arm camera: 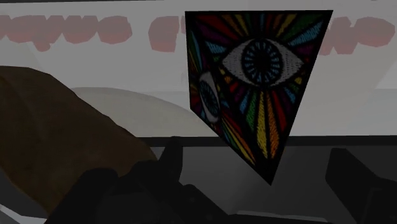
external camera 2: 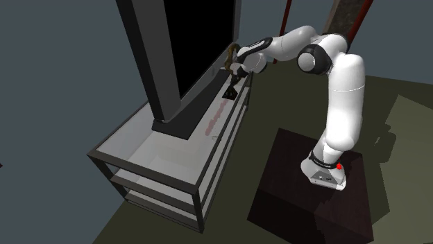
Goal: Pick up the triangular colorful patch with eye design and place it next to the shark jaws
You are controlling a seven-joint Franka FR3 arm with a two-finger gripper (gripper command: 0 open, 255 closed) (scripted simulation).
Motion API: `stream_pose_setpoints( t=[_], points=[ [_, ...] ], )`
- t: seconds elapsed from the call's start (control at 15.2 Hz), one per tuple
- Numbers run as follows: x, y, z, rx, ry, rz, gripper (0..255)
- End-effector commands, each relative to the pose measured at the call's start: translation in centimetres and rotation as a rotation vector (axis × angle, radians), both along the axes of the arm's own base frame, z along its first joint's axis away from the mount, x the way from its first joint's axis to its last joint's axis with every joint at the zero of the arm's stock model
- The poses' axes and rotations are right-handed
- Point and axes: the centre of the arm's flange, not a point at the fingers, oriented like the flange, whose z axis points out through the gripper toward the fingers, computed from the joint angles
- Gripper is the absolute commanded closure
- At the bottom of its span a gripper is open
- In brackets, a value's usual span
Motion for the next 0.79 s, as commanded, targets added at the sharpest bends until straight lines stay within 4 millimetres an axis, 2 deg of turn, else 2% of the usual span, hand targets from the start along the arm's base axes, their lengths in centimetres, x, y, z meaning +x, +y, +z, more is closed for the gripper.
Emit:
stream_pose_setpoints(
  t=[0.0, 0.26, 0.73],
  points=[
    [0.0, 0.0, 0.0, 0.000, 0.000, 0.000, 0],
    [-2.7, -0.6, 4.2, 0.000, 0.000, 0.000, 0],
    [-2.7, -0.6, 4.2, 0.000, 0.000, 0.000, 0]
  ],
)
